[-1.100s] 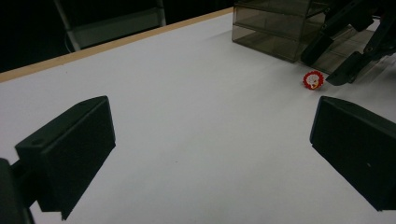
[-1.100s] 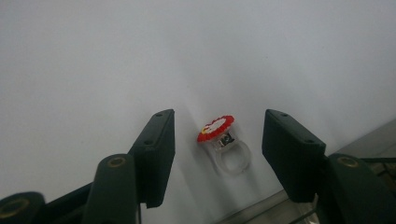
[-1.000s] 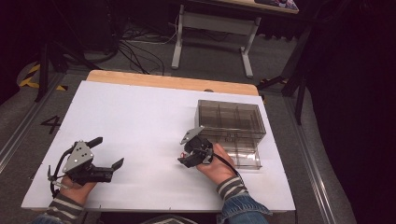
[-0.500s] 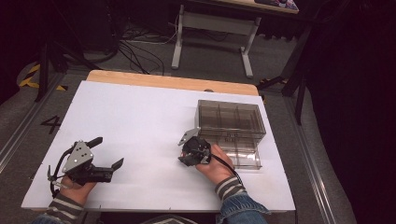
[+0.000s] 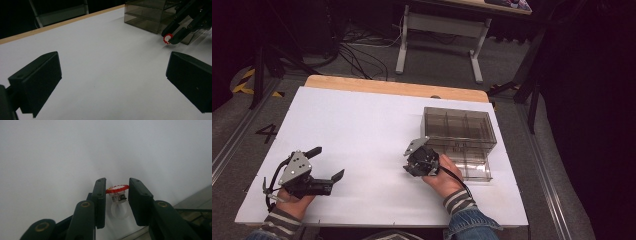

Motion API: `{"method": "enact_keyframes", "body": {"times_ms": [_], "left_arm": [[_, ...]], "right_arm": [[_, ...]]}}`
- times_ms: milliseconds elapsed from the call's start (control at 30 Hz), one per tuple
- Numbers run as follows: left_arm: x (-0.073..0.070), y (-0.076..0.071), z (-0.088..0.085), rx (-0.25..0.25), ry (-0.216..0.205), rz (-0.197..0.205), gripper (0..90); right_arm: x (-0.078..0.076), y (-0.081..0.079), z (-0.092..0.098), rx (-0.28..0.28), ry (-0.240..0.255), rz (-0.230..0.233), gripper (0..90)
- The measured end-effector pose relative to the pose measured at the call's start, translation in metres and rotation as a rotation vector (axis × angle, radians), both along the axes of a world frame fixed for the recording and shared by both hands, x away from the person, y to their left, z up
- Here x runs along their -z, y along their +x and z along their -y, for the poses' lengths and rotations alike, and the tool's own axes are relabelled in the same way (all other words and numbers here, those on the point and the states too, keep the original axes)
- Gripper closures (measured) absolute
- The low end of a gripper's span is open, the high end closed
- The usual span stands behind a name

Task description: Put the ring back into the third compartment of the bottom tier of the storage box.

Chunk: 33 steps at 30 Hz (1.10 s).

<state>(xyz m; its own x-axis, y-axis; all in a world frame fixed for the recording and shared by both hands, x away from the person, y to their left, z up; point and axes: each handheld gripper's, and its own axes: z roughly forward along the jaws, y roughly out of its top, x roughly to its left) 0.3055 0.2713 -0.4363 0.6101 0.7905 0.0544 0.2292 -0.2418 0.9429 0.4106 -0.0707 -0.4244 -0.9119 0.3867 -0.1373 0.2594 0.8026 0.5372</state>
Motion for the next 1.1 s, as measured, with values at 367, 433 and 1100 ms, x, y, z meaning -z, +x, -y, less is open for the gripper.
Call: {"method": "enact_keyframes", "body": {"times_ms": [367, 433, 1100], "left_arm": [[0.0, 0.0, 0.0, 0.0, -0.003, 0.0, 0.9], [0.0, 0.0, 0.0, -0.001, -0.004, 0.0, 0.9], [0.0, 0.0, 0.0, 0.001, 0.001, -0.006, 0.9]], "right_arm": [[-0.016, -0.006, 0.01, 0.007, 0.061, 0.033, 68.2], [-0.017, -0.008, 0.011, 0.004, 0.066, 0.037, 68.2], [-0.03, -0.015, 0.022, 0.02, 0.107, 0.071, 68.1]]}}
